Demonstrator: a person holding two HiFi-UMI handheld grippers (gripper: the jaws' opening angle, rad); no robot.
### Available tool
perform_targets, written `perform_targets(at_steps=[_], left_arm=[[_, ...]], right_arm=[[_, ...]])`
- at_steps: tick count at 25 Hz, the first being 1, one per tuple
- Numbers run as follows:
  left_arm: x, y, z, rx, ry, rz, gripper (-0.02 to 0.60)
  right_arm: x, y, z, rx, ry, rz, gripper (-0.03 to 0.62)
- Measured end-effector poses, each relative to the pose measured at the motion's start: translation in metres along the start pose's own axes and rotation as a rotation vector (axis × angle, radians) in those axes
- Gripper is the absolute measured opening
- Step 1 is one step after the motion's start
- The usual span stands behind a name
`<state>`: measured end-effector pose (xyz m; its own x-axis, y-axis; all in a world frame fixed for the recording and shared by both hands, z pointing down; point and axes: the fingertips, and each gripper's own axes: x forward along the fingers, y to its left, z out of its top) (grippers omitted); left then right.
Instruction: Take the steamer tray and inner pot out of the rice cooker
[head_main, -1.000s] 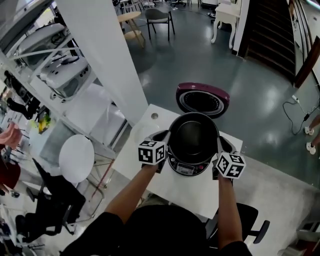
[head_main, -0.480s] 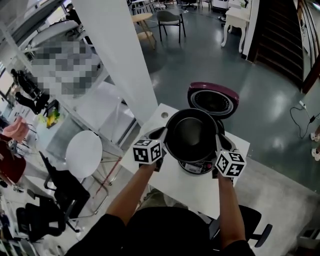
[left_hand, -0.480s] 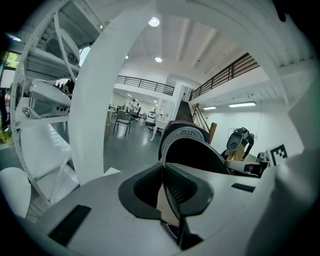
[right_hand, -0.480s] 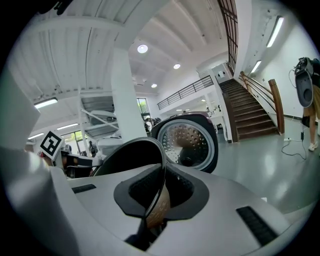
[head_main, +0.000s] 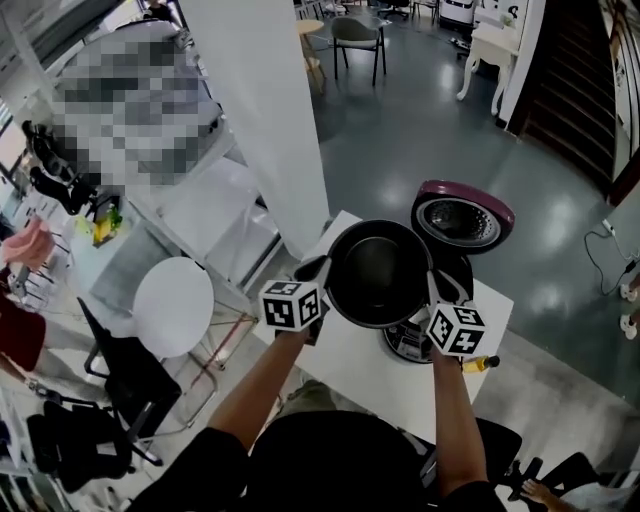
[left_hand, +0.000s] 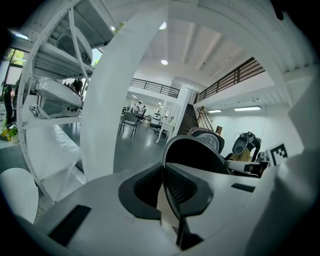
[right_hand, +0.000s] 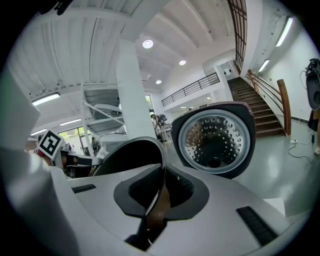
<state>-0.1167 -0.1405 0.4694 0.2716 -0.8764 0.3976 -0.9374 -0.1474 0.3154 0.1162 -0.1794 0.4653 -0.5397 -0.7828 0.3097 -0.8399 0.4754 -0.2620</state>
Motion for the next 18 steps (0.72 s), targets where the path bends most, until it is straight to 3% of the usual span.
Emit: perform_targets(at_steps=[18], left_arm=[[0.023, 0.142, 0.008, -0.056, 0.087, -0.037, 0.021]], right_arm=[[0.112, 0.077, -0.032, 0.038, 0.086, -0.065, 0.018]])
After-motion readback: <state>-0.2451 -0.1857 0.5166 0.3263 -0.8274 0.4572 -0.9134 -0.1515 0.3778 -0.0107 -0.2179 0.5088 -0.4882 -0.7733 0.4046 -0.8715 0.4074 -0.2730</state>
